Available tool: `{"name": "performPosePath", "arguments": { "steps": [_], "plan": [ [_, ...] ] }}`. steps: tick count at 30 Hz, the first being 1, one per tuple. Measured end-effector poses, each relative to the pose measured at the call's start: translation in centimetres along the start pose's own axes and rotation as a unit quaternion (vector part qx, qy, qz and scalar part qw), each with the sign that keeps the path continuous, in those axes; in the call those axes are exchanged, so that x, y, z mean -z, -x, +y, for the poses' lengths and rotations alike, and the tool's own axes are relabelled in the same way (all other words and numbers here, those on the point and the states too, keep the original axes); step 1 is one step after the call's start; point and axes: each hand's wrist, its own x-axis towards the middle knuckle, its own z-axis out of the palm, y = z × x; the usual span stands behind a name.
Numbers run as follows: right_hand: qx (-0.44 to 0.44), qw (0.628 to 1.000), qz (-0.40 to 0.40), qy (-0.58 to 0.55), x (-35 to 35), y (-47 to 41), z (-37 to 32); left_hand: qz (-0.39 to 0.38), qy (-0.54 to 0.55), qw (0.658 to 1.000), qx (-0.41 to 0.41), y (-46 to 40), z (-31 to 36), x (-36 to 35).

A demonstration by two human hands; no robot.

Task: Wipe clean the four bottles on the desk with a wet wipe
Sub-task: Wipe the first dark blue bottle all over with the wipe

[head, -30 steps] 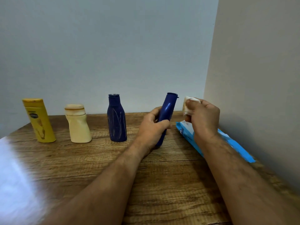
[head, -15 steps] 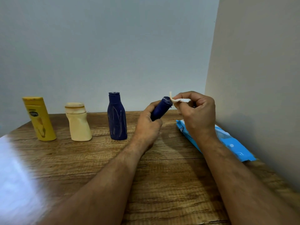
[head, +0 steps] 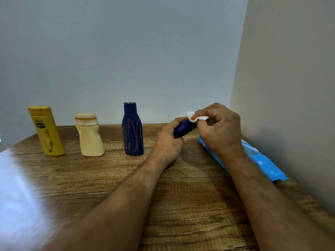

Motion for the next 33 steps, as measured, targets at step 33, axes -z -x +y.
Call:
{"name": "performPosePath", "arguments": {
  "steps": [33],
  "plan": [
    [0.065,0.997,0.030,0.041,0.2,-0.4,0.4,0.055,0.049,0.997,0.019,-0.6,-0.3,0.1]
  ]
}}
